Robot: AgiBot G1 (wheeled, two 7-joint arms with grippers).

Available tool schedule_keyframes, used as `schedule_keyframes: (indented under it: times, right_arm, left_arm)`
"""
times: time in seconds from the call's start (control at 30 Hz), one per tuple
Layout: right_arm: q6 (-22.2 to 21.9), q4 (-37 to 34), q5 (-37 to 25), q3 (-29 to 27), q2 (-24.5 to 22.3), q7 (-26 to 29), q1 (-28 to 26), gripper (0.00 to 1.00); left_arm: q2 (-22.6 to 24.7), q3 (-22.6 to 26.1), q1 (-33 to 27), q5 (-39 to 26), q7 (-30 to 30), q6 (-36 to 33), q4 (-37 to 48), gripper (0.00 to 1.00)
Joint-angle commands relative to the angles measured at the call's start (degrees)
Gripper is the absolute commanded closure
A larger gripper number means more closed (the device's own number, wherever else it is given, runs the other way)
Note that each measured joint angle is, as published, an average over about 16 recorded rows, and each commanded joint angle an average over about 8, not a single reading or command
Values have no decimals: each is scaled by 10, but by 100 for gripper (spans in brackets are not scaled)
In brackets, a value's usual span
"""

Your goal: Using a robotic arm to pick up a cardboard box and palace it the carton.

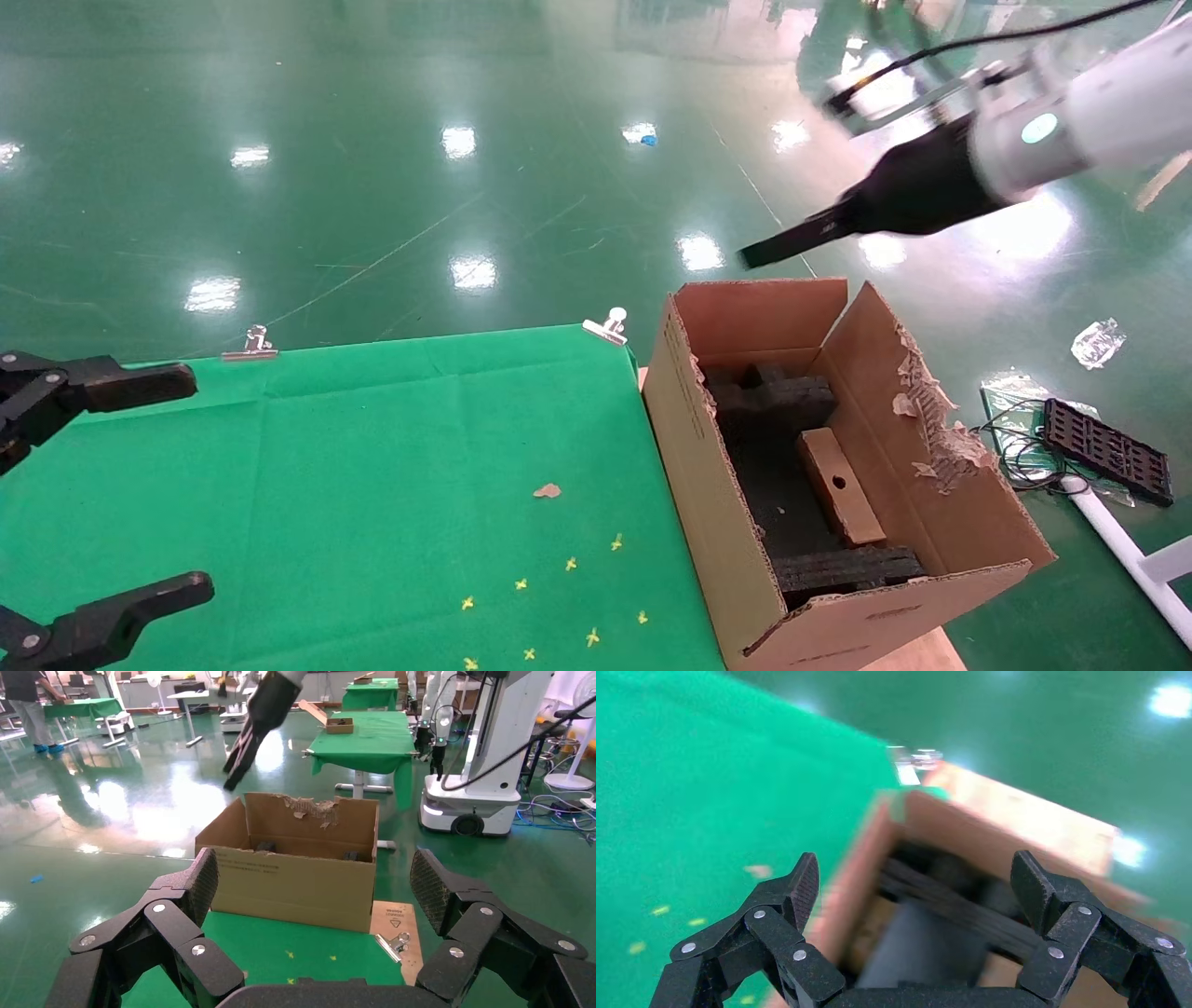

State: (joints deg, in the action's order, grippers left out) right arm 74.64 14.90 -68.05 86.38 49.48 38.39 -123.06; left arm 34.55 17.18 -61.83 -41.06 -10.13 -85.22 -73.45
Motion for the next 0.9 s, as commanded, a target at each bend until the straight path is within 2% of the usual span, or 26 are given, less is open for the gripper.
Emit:
schedule_keyframes:
  times: [0.03, 0.9]
  right_arm:
    - [4, 22, 10, -26, -5, -10, 23, 0]
    - [61, 324, 145, -389, -80, -153, 340, 0]
  left_arm:
    - [0, 0, 0, 0, 0, 0, 0, 0]
    - [0, 1, 0, 1, 0, 0, 0, 0]
